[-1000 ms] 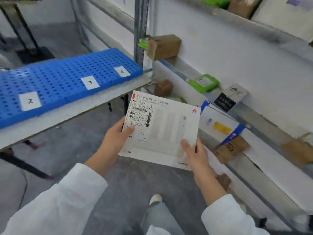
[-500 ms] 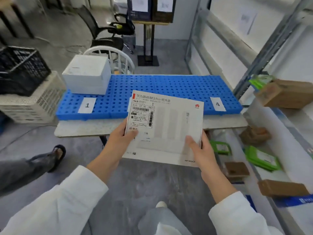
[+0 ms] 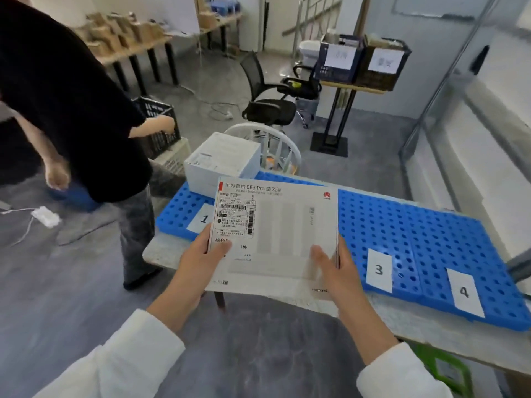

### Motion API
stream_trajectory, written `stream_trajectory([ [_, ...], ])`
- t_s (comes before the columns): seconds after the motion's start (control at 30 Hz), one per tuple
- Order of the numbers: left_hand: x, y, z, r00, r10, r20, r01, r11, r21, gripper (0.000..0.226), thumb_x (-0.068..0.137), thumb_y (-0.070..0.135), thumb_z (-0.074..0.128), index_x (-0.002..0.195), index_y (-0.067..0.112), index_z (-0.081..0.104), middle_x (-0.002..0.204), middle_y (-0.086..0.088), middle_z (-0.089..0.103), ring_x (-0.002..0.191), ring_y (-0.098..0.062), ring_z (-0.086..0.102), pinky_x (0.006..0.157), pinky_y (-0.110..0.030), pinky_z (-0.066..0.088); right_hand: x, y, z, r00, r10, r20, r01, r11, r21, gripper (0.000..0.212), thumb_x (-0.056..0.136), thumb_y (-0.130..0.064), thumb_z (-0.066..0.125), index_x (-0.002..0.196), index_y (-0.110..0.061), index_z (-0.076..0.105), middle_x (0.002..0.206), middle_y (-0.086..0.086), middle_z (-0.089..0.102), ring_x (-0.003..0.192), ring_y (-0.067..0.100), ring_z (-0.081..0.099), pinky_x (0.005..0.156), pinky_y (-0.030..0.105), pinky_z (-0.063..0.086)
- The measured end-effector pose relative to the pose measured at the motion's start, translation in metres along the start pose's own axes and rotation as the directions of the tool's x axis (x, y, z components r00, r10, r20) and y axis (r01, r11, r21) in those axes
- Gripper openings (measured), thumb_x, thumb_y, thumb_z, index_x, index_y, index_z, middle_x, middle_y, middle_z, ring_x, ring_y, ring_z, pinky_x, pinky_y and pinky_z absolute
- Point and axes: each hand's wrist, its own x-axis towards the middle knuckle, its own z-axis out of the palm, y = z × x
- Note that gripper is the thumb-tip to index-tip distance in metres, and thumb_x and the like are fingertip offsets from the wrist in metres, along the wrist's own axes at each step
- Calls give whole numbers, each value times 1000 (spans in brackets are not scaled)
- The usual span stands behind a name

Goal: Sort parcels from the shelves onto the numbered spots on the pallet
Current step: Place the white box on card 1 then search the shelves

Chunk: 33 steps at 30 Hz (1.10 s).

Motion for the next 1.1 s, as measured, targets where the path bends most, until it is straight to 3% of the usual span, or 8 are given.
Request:
stream_trajectory([
  [0.1,30,4,-7,1000,-16,-2,16,1000,8,38,95,20,53,119,50,57,111,24,68,104,-7,64,84,-35,55,32,-4,15,998,41,40,-41,999,-5,53,95,-34,57,142,-44,34,130,-25,45,118,2,43,98,27,35],
  [0.3,114,23,-14,1000,-25,-3,25,999,21,34,95,18,53,118,42,60,109,24,67,102,-1,62,71,-20,47,103,-16,50,998,59,6,-59,998,-11,56,94,-36,57,144,-43,33,137,-20,47,121,6,47,95,27,39],
  [0.53,240,59,-37,998,-15,62,13,1000,24,29,95,18,54,114,39,61,106,21,66,97,-3,62,66,-22,49,193,-48,109,995,67,-80,-64,997,36,51,94,-36,58,140,-46,37,129,-21,54,115,4,53,83,22,44],
  [0.67,313,76,-62,993,-8,120,1,998,62,29,95,22,54,118,39,61,110,18,68,102,-9,64,78,-33,55,242,-67,152,991,81,-109,-77,996,37,56,94,-37,57,143,-44,33,131,-18,51,114,4,52,81,20,43],
  [0.8,375,86,-88,993,-22,120,10,995,102,26,93,24,57,109,43,65,107,16,70,100,-14,66,87,-45,55,287,-76,193,990,84,-114,-85,996,-8,54,93,-39,57,142,-42,35,126,-20,53,108,0,53,80,20,42],
  [0.93,428,89,-112,995,-28,93,15,991,134,25,92,22,56,94,44,65,100,15,70,95,-14,66,84,-44,56,327,-76,236,988,103,-111,-109,993,-47,49,92,-39,58,138,-40,40,120,-21,56,104,-1,53,83,23,42],
  [1.1,478,86,-131,995,-71,70,54,975,217,19,92,20,55,107,30,63,107,5,68,93,-17,65,80,-39,55,361,-72,272,983,157,-91,-167,980,-112,52,91,-41,58,139,-38,40,124,-16,57,111,8,55,91,31,47],
])
